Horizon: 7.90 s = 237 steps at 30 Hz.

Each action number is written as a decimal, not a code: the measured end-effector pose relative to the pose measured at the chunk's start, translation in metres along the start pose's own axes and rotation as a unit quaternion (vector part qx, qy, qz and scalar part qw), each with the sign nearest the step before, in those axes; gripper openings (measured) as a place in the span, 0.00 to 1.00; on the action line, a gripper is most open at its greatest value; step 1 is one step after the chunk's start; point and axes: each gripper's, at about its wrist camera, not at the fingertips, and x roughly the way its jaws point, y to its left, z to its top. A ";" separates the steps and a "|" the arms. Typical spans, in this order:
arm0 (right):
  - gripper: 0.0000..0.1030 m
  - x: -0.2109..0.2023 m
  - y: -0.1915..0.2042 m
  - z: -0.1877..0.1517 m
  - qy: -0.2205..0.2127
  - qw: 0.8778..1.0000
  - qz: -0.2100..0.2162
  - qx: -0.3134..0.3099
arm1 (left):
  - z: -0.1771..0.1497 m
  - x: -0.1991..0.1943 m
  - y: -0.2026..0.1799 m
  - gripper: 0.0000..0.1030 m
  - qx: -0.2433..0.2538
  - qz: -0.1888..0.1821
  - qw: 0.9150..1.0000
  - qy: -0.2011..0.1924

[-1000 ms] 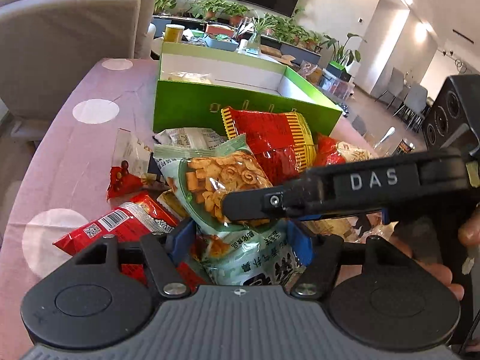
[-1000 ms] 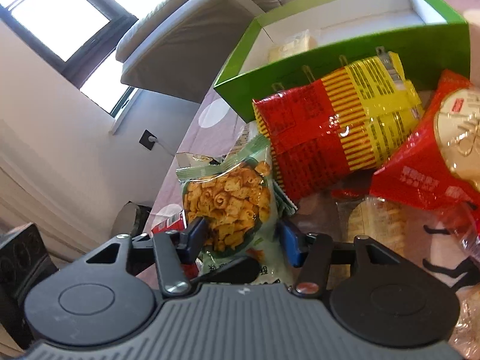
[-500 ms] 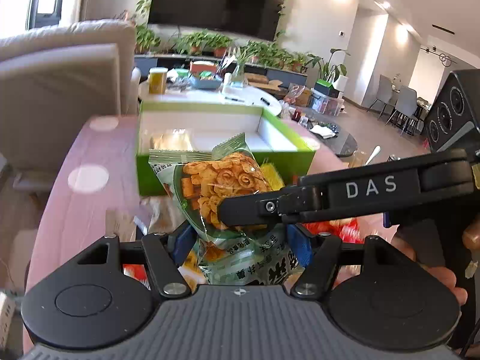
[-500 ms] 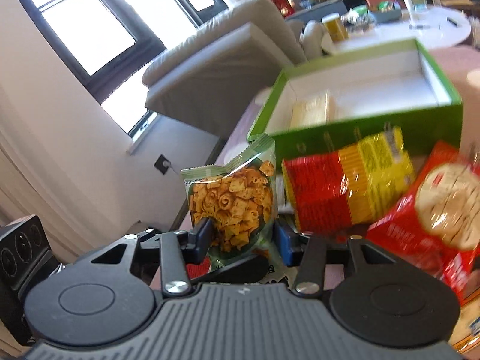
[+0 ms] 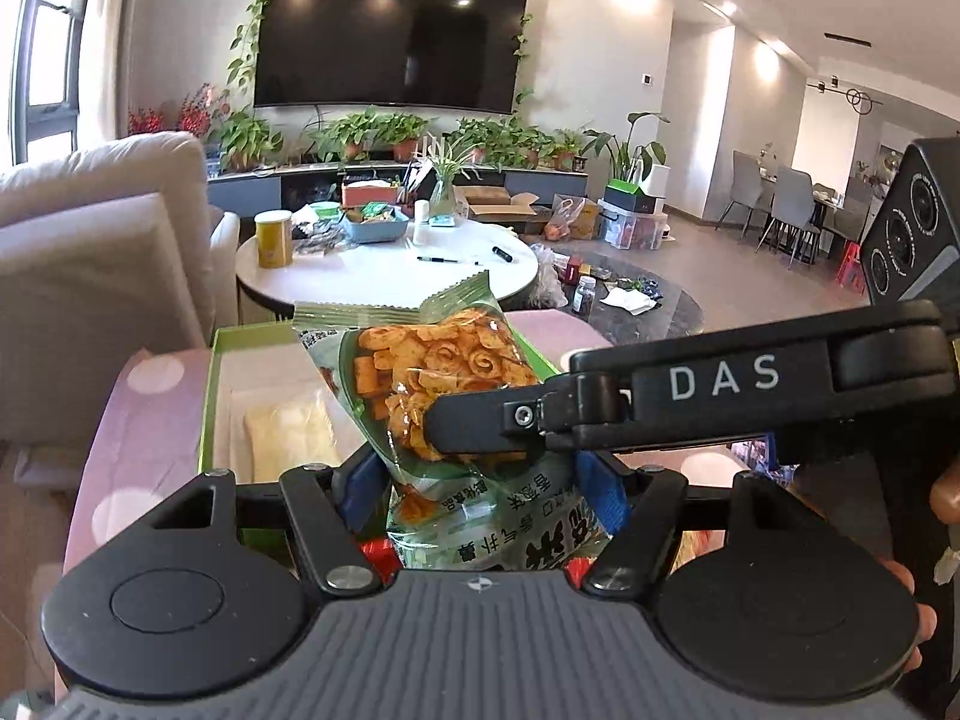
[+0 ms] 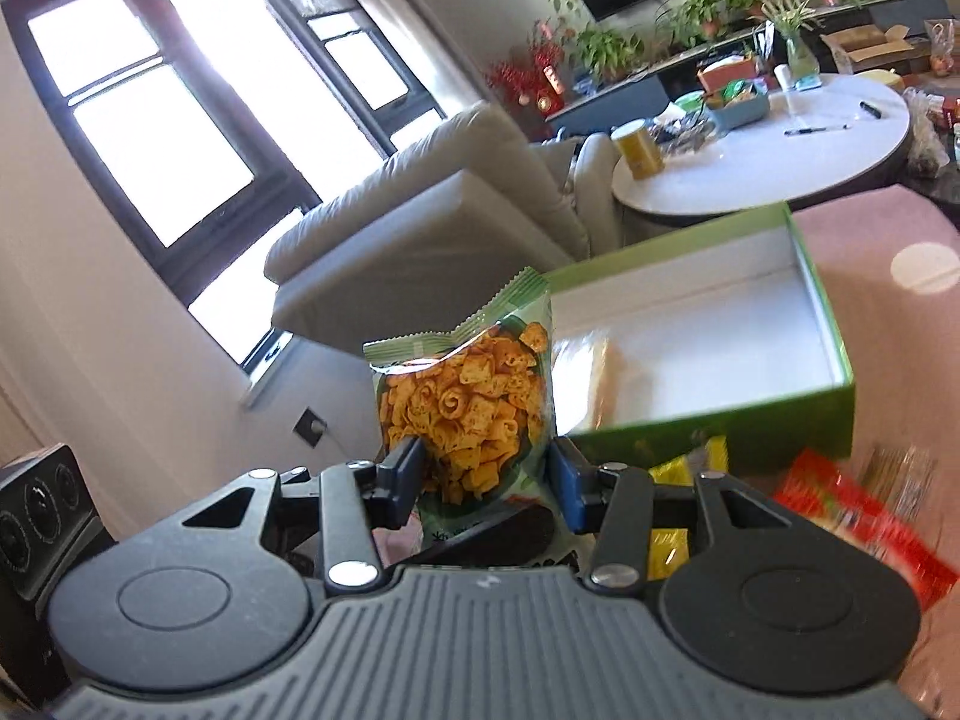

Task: Organize snacks
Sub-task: 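Lift the green cracker bag with the right tool over the green box, then lower the cracker bag into the box beside the bread and release, then grasp the red-and-yellow striped bag with the right tool, then carry the striped bag over the green box and lower it inside, then open the right tool to release the striped bag in the box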

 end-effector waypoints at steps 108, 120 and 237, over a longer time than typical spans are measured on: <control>0.77 0.051 -0.050 -0.031 0.079 0.994 -0.065 -0.035 | -0.066 0.066 0.029 0.85 -0.044 0.007 0.993 0.112; 0.73 0.052 -0.043 -0.034 0.080 0.995 -0.051 -0.037 | -0.065 0.060 0.028 0.77 -0.051 -0.006 0.994 0.100; 0.66 -0.014 -0.079 0.002 -0.021 0.997 -0.073 0.005 | -0.014 0.074 -0.009 0.82 0.010 0.000 0.999 0.044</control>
